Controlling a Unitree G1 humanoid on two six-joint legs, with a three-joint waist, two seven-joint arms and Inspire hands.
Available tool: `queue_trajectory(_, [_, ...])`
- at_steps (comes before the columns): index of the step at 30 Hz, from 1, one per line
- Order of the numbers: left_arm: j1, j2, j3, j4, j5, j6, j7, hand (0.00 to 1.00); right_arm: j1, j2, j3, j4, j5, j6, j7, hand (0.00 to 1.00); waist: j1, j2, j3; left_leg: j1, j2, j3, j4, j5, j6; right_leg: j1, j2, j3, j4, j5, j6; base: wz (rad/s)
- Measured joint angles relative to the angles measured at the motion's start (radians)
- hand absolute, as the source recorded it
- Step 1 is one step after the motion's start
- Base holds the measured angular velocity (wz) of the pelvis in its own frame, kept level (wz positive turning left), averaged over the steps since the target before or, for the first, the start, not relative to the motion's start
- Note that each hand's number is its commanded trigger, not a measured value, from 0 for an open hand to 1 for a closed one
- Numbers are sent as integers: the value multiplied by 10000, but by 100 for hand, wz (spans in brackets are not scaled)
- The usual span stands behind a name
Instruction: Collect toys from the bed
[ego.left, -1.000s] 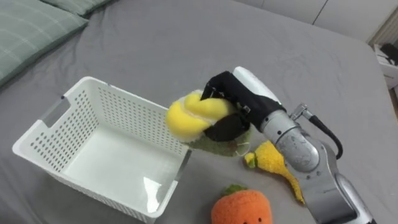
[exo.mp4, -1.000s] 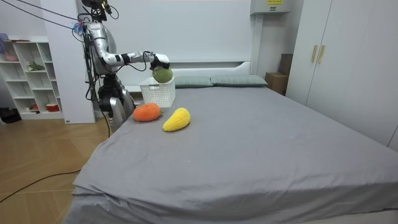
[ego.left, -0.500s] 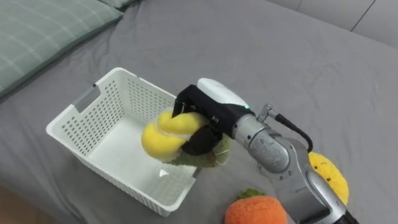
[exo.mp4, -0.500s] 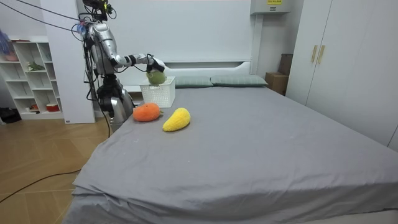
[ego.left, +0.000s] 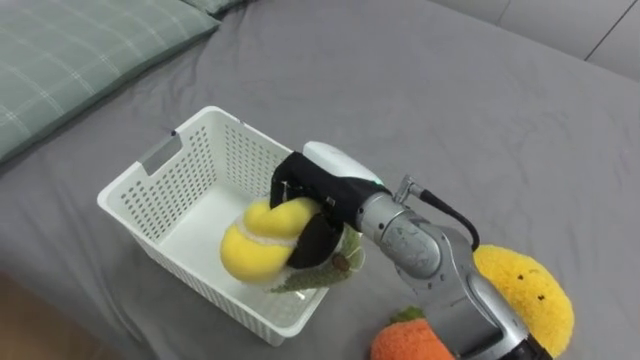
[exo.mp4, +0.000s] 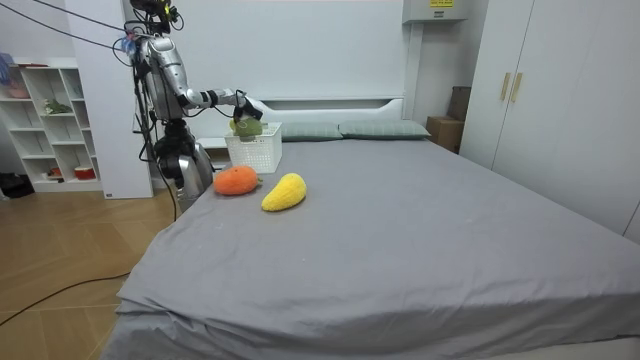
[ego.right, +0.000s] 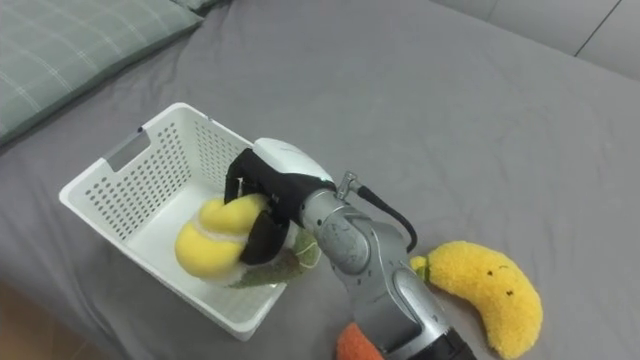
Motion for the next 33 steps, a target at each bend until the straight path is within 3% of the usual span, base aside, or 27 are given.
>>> queue_trajectory(9, [-5, -4, -7, -5, 0, 62, 0, 0, -6, 18, 0, 245, -2, -1, -10, 0, -1, 47, 33, -19, -7, -42, -2, 1, 2, -1, 0, -26, -6, 2, 3, 0])
queue_trajectory(23, [-28, -12, -49, -33, 2, 24, 61, 0, -5, 13, -2, 243, -7, -20, -46, 0, -17, 47, 20, -14, -5, -35, 11, 1, 2, -26, -8, -9, 5, 2, 3, -1])
queue_trajectory(33, [-44, -5, 40, -25, 226, -248, 107, 0, -5, -30, -104, 214, 589, -185, -665, 0, -24, 25, 4, 36, 9, 53, 13, 6, 9, 15, -17, 54, 12, 7, 9, -1])
